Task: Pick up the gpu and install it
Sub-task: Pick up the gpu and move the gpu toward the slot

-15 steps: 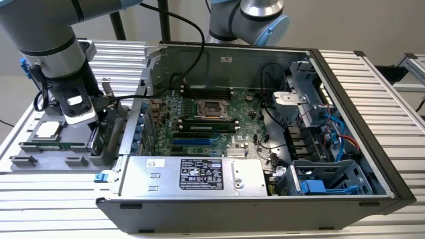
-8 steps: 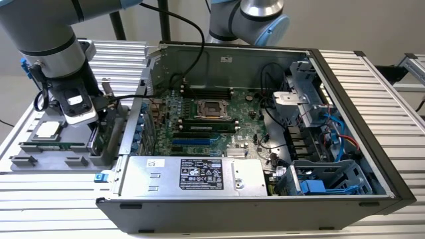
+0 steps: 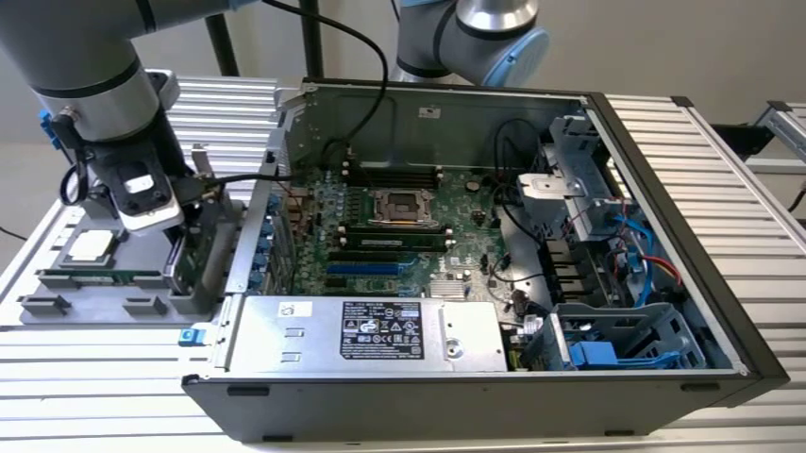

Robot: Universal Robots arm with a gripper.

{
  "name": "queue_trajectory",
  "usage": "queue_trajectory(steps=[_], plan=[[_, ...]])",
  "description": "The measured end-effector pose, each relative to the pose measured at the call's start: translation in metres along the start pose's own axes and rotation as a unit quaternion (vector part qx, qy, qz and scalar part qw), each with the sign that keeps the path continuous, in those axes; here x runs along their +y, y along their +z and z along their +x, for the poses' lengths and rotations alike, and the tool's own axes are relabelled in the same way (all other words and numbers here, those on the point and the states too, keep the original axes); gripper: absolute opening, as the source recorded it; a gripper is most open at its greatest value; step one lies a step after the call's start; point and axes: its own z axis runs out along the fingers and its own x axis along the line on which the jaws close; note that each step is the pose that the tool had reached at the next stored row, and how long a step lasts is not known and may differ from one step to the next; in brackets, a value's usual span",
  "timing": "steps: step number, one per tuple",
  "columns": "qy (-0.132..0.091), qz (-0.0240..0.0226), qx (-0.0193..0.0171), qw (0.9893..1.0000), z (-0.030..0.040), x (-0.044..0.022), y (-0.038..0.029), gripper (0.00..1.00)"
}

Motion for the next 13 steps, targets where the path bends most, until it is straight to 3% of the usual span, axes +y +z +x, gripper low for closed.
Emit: queue_trajectory(steps=[13], plan=[[0.000,0.0000,0.0000,1.0000,-0.0003,0.0008,-0.0160,0.00]])
